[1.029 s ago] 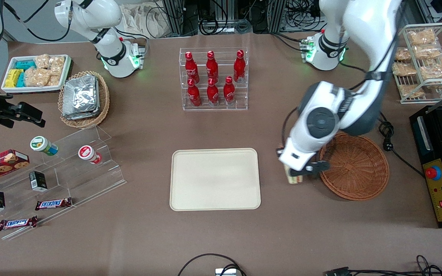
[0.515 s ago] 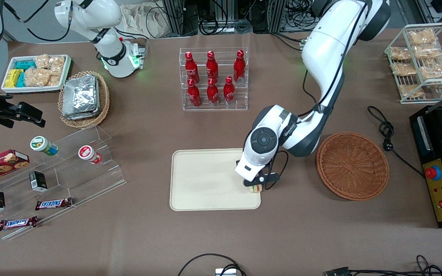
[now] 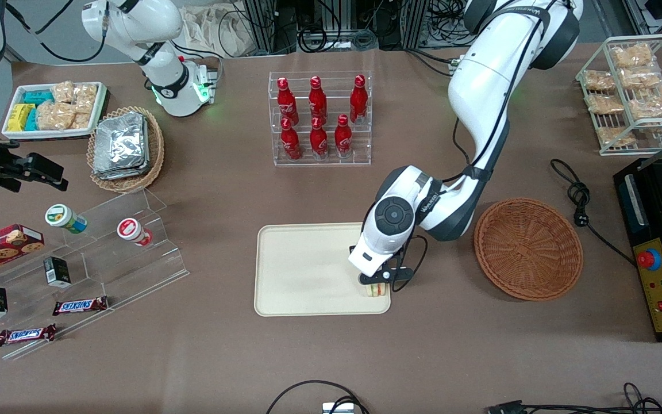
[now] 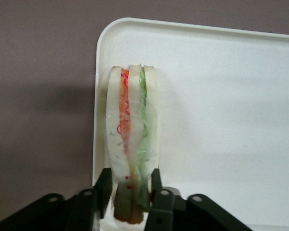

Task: Place sandwich from basket to tray
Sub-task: 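Lower the sandwich onto the tray and open the left gripper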

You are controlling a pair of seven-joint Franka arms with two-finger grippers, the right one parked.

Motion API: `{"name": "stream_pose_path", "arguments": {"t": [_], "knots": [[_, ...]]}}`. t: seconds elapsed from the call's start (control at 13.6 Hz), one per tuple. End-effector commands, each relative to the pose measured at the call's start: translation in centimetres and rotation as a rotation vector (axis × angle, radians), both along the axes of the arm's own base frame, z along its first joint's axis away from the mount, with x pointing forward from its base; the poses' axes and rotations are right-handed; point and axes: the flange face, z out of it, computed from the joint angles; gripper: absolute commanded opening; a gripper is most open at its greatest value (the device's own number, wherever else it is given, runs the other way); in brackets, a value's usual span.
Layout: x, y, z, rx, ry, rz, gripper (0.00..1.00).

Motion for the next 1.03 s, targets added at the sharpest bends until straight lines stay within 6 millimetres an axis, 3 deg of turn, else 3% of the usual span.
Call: {"name": "stream_pose_path", "arguments": {"t": [0.0,0.15,0.22,0.37,0.59,0.81,0.96], "knots": [[0.5,-0.5,0.9,-0.006,-0.025,-0.021,1.0],[0.6,-0.5,2.2,-0.009,-0.038,-0.01,1.0],[0.9,-0.1,3.8,-0.015,-0.052,0.0,1.0],[1.0,0.7,7.7,-0.013,-0.07,-0.004,1.0],[-0.7,4.7,13.9,0.053,-0.026,0.012,1.0],[-3.1,12.5,17.3,0.076,-0.015,-0.031,1.0],[-2.6,18.8,20.5,0.086,-0.004,-0.059,1.0]]}}
